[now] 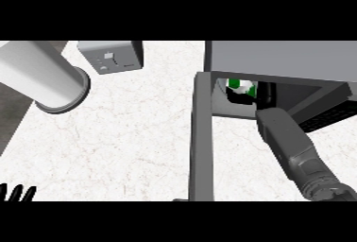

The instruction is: Pick up the milk, place it into the microwave and close the microwave

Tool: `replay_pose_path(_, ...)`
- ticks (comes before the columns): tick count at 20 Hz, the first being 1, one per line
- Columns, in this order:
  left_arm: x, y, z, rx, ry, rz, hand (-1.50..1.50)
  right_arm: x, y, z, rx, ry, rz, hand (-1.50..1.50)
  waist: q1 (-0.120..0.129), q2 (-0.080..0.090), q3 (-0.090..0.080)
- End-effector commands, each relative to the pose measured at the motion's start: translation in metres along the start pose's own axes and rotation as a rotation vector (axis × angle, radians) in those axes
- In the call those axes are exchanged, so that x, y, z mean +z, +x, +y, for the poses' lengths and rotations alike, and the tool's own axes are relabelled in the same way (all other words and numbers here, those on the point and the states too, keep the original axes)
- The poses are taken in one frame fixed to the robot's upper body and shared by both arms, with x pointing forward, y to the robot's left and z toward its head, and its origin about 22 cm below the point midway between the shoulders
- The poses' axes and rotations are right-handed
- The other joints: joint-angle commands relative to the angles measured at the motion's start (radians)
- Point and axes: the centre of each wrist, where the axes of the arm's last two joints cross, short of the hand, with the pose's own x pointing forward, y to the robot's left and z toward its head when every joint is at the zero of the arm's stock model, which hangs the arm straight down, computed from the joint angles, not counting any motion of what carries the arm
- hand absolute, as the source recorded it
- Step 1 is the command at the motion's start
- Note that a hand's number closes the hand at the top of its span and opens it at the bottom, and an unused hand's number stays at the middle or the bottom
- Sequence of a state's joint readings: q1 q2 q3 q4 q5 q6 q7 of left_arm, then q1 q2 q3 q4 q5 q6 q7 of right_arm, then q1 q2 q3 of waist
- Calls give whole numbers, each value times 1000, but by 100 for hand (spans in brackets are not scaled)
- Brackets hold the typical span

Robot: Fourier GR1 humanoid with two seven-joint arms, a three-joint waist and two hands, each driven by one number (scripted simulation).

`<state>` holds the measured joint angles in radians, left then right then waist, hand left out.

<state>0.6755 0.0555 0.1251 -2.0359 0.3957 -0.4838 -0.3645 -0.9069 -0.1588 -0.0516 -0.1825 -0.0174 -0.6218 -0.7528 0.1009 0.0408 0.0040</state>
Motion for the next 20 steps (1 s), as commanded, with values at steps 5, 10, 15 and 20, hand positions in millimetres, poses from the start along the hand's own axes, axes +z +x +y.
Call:
replay_pose_path(5, 1, -6, 9, 13, 3, 11, -150, -27, 13, -14, 4, -101, -56, 150, 17, 12, 2)
replay_pose_path(10, -7, -10, 3, 0, 0, -10, -150, -32, 19, -14, 22, -171, -129, 150, 25, 20, 2)
replay_pose_path(15, -8, -18, 6, 8, -30, 28, -150, -39, 23, -17, 160, -273, -104, 150, 36, 23, 0)
replay_pose_path(20, -12, -15, 9, 11, -40, 13, -150, -48, 29, -22, 203, -339, -99, 150, 49, 26, 1)
